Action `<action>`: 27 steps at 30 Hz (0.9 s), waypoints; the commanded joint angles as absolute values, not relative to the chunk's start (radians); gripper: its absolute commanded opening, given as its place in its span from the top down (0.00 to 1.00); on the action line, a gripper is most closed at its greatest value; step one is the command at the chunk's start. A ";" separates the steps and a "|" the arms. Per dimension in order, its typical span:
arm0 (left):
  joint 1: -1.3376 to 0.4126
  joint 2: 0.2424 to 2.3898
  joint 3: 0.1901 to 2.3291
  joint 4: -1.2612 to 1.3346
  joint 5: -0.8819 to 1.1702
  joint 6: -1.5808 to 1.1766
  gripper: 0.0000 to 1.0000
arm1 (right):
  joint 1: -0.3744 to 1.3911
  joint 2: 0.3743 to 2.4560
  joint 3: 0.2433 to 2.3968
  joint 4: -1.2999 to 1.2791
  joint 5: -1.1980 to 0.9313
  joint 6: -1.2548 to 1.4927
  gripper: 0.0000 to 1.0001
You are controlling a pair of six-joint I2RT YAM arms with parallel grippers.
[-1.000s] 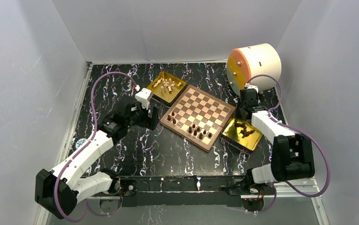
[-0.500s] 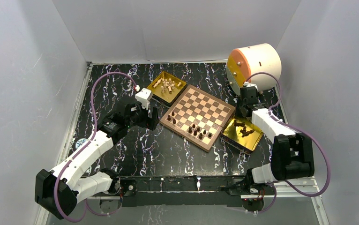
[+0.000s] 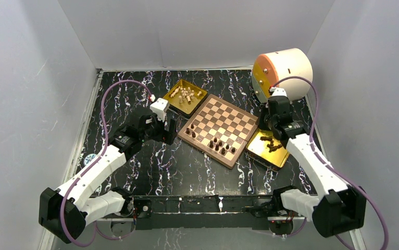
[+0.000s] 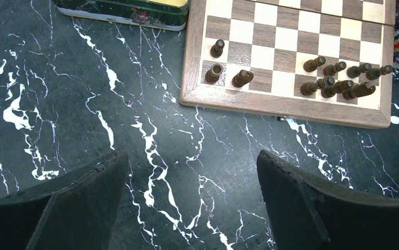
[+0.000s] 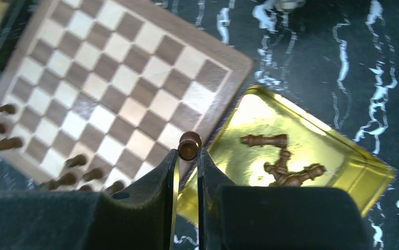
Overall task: Set up the chess pieces on the board
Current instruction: Place the chess piece on the chessboard.
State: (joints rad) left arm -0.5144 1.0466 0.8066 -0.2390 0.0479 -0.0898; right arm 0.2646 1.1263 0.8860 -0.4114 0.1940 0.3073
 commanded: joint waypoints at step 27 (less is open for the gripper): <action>-0.519 1.053 0.805 -0.235 0.018 -0.082 0.09 | 0.997 1.060 0.670 -0.394 0.561 0.684 0.84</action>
State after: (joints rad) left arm -0.5144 1.0592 0.8066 -0.2394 0.0326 -0.0895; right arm 0.9867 1.0706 0.6815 -0.4793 0.4816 0.6537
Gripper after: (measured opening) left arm 0.913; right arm 0.231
